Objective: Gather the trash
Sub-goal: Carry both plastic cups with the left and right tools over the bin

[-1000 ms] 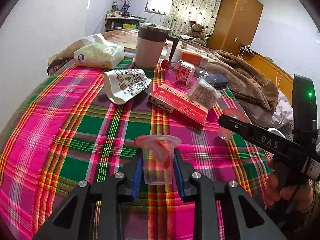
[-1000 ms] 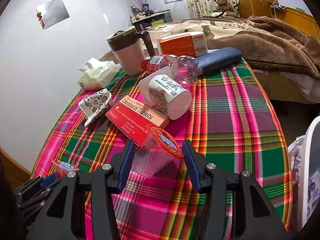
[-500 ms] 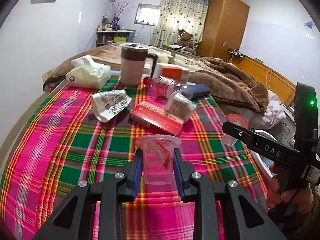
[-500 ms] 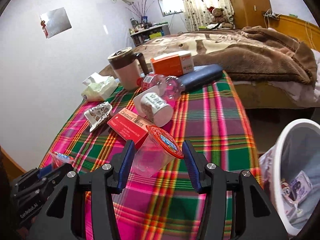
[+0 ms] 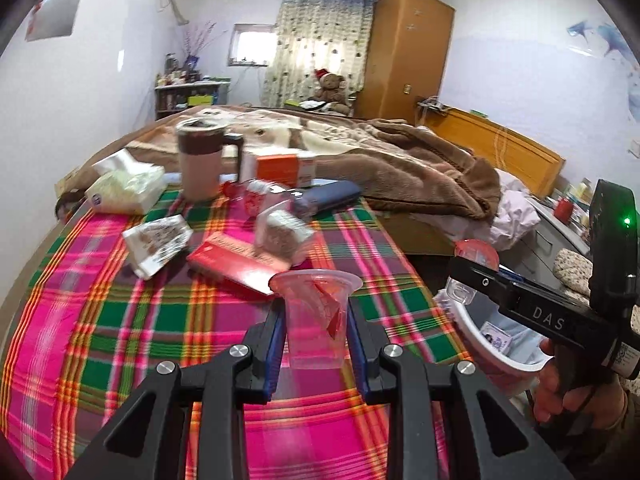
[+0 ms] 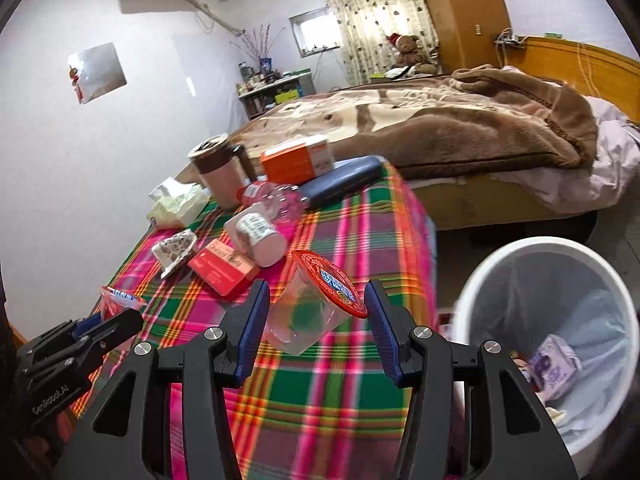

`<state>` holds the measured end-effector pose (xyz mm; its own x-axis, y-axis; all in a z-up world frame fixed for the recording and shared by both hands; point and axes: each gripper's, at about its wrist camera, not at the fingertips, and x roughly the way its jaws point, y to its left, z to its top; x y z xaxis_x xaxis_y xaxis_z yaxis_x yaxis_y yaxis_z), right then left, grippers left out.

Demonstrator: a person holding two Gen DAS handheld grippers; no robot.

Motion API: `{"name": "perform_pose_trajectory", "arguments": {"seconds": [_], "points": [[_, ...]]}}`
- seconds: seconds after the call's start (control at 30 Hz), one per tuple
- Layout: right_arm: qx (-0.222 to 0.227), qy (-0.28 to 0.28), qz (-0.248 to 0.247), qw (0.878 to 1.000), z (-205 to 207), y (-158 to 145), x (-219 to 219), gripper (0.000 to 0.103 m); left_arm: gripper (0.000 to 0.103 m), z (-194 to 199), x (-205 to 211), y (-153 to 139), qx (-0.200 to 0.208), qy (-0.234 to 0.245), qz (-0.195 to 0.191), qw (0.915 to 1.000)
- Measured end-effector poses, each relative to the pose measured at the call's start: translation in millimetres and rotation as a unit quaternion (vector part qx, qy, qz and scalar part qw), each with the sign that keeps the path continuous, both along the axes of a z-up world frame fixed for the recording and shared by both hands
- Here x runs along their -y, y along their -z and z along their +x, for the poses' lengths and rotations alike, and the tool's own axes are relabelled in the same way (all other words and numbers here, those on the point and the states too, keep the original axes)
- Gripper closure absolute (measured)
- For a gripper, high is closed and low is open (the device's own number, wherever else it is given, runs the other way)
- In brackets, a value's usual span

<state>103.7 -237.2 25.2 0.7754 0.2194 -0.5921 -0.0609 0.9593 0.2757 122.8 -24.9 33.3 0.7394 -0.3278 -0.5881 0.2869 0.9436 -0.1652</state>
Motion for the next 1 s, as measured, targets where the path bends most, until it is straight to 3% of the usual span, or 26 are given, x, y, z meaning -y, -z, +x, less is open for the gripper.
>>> {"name": "perform_pose_trajectory", "arguments": {"seconds": [0.5, 1.0], "points": [[-0.001, 0.084, -0.013, 0.996, -25.4, -1.3, 80.2, 0.052, 0.073, 2.1, 100.6, -9.7, 0.002, 0.097, -0.007, 0.9953], [-0.037, 0.145, -0.035, 0.988, -32.3, 19.3, 138.0, 0.052, 0.073, 11.8, 187.3, 5.9, -0.014, 0.164, 0.008, 0.9863]]}}
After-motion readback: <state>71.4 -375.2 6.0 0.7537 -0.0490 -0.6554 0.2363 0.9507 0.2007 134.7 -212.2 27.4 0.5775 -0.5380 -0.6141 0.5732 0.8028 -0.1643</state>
